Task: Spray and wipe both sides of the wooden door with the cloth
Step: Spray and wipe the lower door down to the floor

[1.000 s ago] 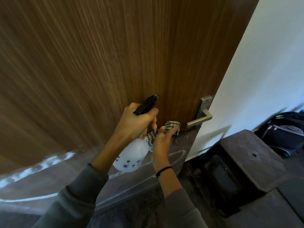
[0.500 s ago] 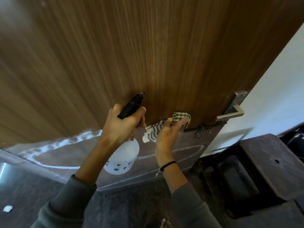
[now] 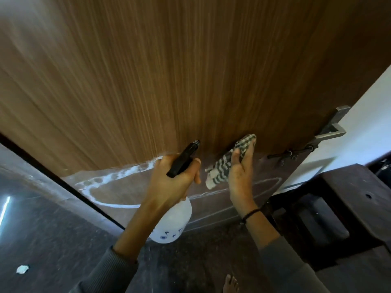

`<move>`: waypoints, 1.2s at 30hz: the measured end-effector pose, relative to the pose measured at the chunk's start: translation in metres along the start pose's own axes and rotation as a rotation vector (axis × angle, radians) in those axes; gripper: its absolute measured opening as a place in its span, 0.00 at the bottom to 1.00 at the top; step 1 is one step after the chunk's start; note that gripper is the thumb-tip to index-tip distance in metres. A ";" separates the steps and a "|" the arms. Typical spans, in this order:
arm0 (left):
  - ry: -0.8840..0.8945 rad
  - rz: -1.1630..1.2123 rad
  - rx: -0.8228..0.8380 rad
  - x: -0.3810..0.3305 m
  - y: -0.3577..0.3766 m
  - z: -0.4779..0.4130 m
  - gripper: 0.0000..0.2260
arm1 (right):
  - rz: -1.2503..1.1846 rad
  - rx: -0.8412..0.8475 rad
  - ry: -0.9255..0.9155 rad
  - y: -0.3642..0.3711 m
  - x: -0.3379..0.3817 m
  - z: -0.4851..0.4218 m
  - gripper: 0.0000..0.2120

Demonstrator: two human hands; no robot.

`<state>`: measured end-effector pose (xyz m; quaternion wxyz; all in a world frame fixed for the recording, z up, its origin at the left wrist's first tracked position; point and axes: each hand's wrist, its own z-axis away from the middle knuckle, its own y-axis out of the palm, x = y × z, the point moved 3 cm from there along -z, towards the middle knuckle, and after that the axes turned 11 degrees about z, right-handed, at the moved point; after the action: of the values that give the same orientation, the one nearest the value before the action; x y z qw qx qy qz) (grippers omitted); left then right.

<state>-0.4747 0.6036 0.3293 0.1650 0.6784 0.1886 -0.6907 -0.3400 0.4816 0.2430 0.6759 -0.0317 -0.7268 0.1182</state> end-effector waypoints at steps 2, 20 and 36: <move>-0.006 0.008 0.031 0.008 -0.009 0.005 0.17 | -0.066 0.056 0.029 -0.004 -0.009 0.013 0.28; 0.005 0.065 -0.155 0.058 -0.036 0.067 0.18 | -0.359 0.133 0.036 -0.014 -0.002 0.051 0.14; 0.125 0.235 -0.075 0.145 -0.047 -0.002 0.22 | -0.119 -0.536 -0.785 0.058 -0.020 0.048 0.18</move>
<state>-0.4994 0.6496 0.1857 0.2579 0.7309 0.1437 -0.6153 -0.3924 0.5277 0.2078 0.3241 -0.1162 -0.9325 -0.1092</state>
